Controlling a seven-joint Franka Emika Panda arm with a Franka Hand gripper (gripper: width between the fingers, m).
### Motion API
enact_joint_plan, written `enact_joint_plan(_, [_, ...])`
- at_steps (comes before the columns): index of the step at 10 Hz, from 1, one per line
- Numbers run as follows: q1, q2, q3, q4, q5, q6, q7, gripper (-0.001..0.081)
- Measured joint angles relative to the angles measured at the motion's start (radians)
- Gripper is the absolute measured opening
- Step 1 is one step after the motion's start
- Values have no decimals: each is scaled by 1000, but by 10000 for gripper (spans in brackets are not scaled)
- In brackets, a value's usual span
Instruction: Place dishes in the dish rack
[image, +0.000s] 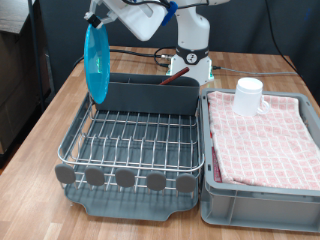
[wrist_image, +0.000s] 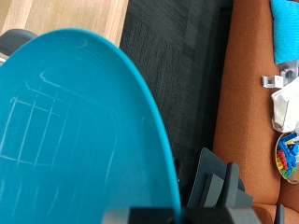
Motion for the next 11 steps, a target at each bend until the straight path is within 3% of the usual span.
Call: enact_joint_plan(11, [-2, 1, -25, -1, -63, 34, -31, 16])
